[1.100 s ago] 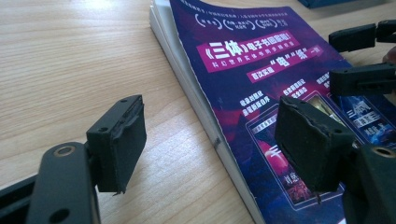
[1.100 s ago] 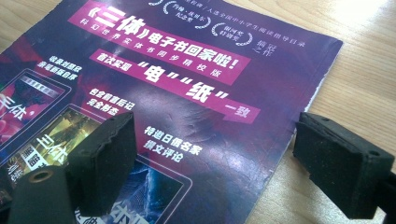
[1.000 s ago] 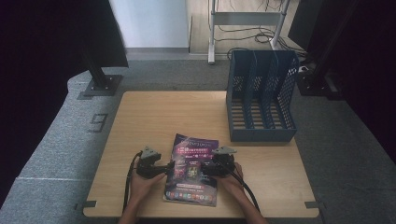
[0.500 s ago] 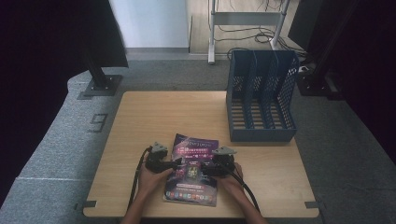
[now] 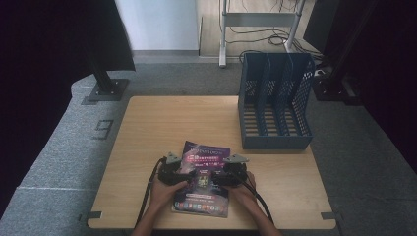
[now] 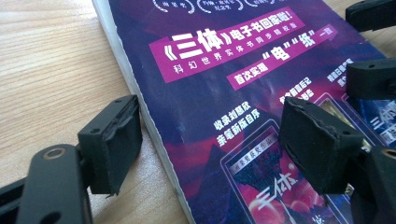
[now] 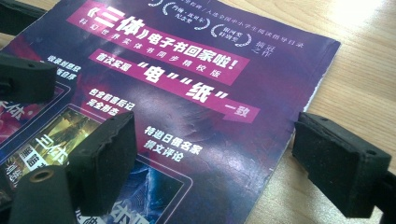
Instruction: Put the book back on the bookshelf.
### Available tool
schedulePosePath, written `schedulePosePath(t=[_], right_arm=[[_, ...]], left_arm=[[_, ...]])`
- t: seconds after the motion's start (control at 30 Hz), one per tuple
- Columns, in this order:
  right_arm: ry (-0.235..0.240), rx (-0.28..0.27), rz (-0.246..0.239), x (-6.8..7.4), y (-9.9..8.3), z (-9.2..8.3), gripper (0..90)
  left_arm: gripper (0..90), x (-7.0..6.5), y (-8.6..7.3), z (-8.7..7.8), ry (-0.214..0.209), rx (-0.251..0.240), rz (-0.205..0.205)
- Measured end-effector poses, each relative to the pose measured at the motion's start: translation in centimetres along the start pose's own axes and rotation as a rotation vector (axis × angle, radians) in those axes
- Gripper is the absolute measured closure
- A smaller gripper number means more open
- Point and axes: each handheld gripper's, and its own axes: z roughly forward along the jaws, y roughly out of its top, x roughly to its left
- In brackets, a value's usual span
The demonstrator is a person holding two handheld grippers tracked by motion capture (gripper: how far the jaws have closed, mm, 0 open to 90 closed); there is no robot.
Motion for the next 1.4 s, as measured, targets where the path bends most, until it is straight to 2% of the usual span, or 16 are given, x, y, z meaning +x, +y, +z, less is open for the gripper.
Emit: schedulePosePath(t=[0.47,0.77,0.9,1.0,1.4], right_arm=[[0.000,0.000,-0.001,0.01,0.00,0.00,13.7],[0.000,0.000,0.000,0.00,-0.01,0.00,13.7],[0.000,0.000,0.000,0.00,-0.01,0.00,13.7],[0.000,0.000,0.000,0.00,-0.01,0.00,13.7],[-0.002,-0.001,0.001,-0.01,-0.01,0.00,13.8]], left_arm=[[23.9,0.28,-0.07,-0.14,-0.019,-0.021,-0.063],[26.1,0.22,-0.07,-0.18,-0.010,-0.022,-0.071],[26.3,0.38,-0.05,-0.27,-0.022,-0.021,-0.082],[26.3,0.77,-0.01,-0.45,-0.057,-0.025,-0.117],[27.2,0.99,0.12,-0.92,-0.087,-0.042,-0.132]])
